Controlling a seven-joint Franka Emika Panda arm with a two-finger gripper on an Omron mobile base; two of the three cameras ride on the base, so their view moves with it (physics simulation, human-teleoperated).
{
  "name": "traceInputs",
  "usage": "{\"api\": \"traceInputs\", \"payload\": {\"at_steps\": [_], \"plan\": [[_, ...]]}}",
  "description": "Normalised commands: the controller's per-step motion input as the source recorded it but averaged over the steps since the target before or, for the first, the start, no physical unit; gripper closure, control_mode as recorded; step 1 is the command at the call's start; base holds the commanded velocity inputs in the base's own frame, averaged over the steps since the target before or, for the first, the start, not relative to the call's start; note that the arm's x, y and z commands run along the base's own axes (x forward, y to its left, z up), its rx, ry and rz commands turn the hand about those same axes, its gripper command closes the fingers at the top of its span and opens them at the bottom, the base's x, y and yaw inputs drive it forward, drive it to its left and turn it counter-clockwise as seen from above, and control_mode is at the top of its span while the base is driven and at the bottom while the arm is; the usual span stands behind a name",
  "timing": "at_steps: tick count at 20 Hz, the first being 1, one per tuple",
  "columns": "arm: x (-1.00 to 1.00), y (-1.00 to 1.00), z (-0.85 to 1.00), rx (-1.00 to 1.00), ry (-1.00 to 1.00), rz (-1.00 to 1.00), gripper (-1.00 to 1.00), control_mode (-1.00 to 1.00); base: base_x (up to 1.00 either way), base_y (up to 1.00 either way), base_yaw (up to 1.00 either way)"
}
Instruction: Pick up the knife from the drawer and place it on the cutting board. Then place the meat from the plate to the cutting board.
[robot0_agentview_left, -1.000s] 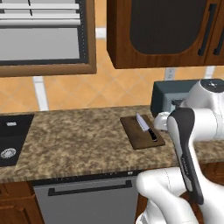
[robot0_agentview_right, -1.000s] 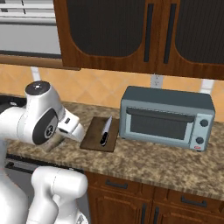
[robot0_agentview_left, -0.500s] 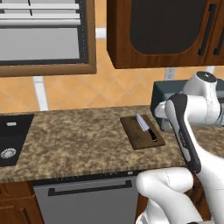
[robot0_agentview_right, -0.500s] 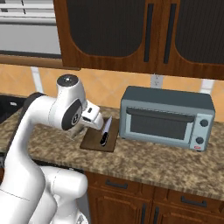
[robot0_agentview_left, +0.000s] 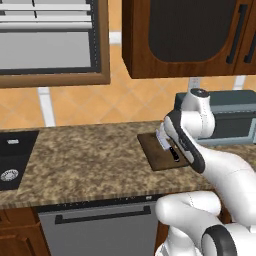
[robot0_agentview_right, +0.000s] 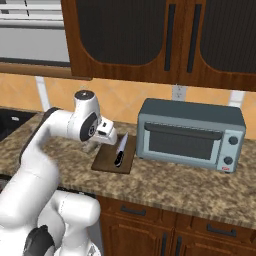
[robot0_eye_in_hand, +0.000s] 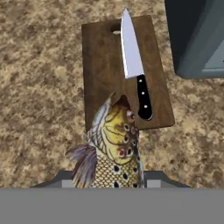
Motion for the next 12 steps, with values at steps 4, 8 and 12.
{"api": "traceInputs", "payload": {"at_steps": [4,8,12], "plan": [[0.7,0.12,-0.59,-0.02,0.15,0.07,1.0,-1.0,0.0,0.0,0.0],[0.58,0.0,-0.28,0.0,0.13,0.08,1.0,-1.0,0.0,0.0,0.0],[0.58,0.0,0.0,0.0,0.15,0.09,1.0,-1.0,0.0,0.0,0.0]]}}
